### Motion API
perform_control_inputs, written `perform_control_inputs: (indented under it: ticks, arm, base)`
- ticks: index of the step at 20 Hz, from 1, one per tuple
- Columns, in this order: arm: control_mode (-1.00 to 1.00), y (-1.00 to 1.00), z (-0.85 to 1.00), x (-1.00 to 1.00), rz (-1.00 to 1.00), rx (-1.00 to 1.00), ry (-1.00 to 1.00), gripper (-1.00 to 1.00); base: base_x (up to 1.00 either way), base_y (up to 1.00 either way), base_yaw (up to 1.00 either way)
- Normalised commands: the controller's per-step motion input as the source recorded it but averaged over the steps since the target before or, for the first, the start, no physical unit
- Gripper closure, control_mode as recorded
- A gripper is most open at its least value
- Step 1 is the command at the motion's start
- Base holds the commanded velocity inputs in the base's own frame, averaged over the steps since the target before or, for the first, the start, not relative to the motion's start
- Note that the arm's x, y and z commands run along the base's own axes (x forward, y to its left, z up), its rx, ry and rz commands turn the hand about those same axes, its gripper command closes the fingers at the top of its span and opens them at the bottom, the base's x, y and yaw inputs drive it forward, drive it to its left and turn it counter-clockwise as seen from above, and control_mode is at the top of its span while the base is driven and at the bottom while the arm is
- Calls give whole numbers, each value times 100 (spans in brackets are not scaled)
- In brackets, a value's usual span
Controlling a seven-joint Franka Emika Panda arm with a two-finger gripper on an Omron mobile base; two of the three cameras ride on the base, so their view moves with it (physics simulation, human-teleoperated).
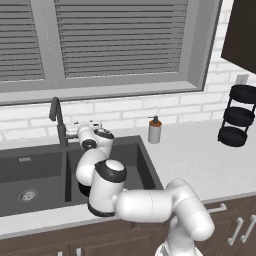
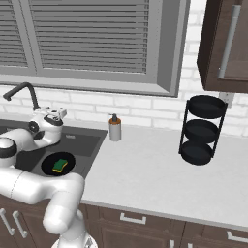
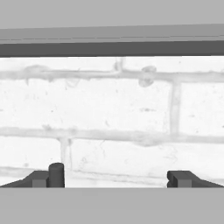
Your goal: Pick the pan and sponge and place them into the sink. Then turn on the water.
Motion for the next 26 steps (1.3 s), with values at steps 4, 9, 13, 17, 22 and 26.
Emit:
perform_control_inputs:
  ticks: [4, 9, 13, 17, 22, 26]
  arm:
    - [-100, -7, 0, 0, 0, 0, 0, -100]
    - [-100, -22, 0, 0, 0, 0, 0, -100]
    - [-100, -33, 0, 0, 0, 0, 0, -100]
    - [-100, -46, 0, 0, 0, 0, 0, -100]
    - [-100, -64, 0, 0, 0, 0, -2, -100]
    - [-100, -68, 0, 0, 0, 0, -6, -100]
  base:
    - [0, 0, 0]
    - [0, 0, 0]
    - [0, 0, 0]
    - [0, 0, 0]
    - [0, 0, 0]
    - [0, 0, 0]
